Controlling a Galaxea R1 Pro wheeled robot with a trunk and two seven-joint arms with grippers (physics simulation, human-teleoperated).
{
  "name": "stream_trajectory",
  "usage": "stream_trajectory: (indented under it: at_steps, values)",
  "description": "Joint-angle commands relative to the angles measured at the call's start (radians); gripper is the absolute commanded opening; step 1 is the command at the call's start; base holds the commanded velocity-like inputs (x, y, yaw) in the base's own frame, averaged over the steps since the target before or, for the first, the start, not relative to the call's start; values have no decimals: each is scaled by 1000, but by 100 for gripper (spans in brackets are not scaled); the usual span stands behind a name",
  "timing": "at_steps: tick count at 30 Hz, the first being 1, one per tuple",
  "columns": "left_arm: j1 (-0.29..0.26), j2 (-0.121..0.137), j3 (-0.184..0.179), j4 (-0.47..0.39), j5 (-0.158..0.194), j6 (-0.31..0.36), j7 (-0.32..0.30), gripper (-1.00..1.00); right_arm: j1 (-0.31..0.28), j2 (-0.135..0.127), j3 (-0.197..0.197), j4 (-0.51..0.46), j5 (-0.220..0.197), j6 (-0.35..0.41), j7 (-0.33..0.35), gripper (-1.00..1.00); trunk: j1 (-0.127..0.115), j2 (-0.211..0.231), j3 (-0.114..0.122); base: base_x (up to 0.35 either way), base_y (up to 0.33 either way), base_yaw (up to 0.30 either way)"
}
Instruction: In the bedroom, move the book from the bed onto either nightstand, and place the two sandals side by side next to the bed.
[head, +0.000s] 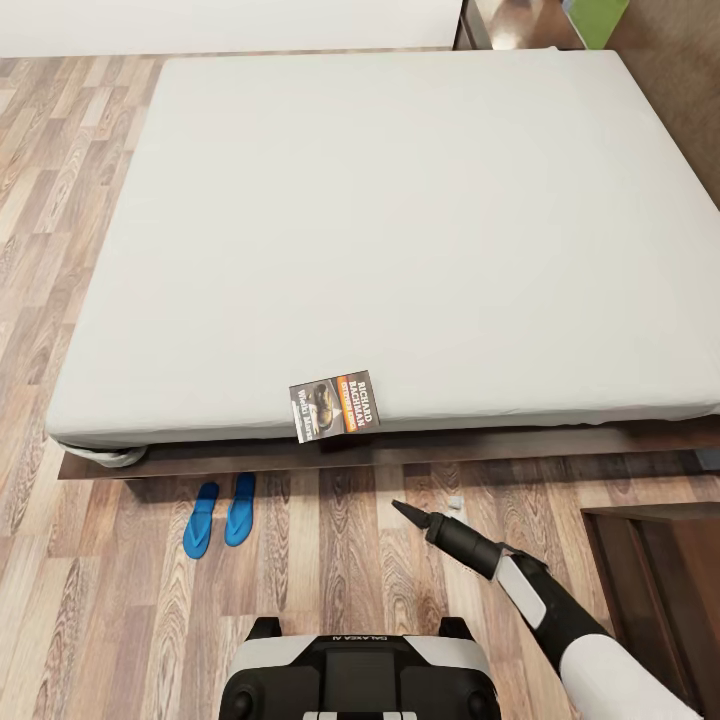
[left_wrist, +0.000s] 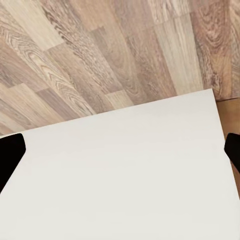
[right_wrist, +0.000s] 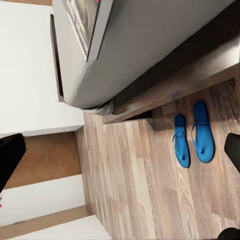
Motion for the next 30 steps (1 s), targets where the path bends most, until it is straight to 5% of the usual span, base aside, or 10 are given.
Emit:
stream_trajectory:
  at_steps: [1,30]
  values:
    - [0,0,-7,1,10,-3,-4,100,-8,1,4,0,-11,15,2,100,0,0,0,0,0,0]
    - [-1,-18,-8,1,7,2,25,100,-146,45,7,1,0,61,10,100,0,0,0,0,0,0]
